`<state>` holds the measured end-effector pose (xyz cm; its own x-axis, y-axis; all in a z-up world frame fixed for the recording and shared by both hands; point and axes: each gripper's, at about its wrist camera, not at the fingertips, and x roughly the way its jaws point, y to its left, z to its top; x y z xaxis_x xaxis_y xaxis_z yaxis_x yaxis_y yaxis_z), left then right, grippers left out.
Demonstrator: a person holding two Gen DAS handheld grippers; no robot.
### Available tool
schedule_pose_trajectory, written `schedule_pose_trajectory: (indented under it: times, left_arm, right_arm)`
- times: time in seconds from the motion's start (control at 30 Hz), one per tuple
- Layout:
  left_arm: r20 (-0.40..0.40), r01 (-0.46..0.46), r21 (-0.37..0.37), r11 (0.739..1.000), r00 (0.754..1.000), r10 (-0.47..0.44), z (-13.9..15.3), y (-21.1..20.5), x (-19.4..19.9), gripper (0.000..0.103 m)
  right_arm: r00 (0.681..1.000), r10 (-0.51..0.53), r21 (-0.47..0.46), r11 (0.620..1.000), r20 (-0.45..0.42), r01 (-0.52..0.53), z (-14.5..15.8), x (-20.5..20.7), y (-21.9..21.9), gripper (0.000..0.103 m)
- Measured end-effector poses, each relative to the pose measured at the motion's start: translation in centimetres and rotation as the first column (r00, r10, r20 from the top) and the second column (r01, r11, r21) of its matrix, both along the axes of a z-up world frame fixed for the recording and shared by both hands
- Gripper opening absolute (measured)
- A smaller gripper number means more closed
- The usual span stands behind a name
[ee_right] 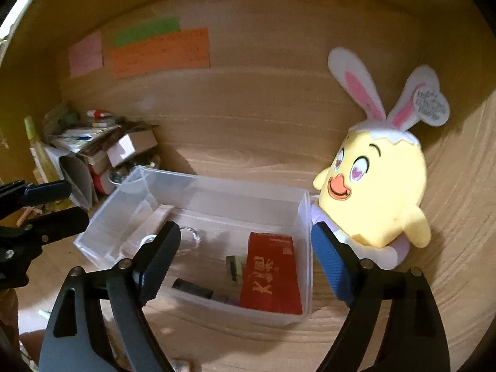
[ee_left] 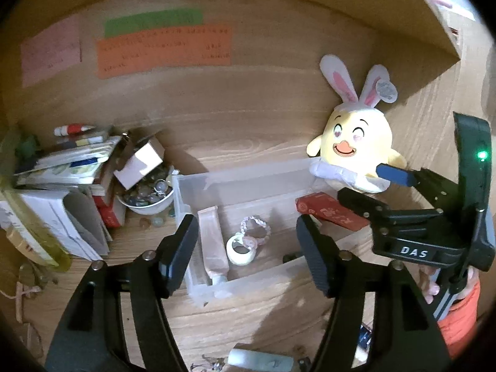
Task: Organize objects
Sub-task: 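Carry bracelet and red packet into the clear box and open both tools to release, then move both tools back over the desk toward the remaining items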
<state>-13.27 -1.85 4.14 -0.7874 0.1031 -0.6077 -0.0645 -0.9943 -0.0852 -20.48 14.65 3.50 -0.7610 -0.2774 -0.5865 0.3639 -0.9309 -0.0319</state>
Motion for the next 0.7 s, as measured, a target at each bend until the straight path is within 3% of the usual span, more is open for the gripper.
schedule_pose_trajectory:
  times: [0.03,0.13,0.33,0.7]
  left_arm:
    - [-0.003,0.001,0.000,1.000,1.000,-0.001,0.1,0.0,0.3,0.067]
    - [-0.015,-0.003,0.012,1.000,1.000,0.003,0.4,-0.3,1.2,0.083]
    - [-0.031,-0.024,0.017,1.000,0.999,0.025,0.8,-0.7,2.3,0.084]
    - [0.006,-0.038,0.003,0.999,0.999,0.038,-1.3,-2.9,5.7,0.087]
  right_arm:
    - [1.000,0.004,0.001,1.000,-0.009,-0.004,0.3,0.5,0.0,0.087]
    - [0.999,0.016,-0.001,1.000,-0.028,-0.016,0.7,1.7,0.1,0.092]
    - [0.997,0.045,-0.015,0.999,-0.068,-0.046,1.1,4.6,1.0,0.099]
    - [1.000,0.004,0.003,1.000,-0.020,-0.004,-0.9,7.8,2.1,0.100]
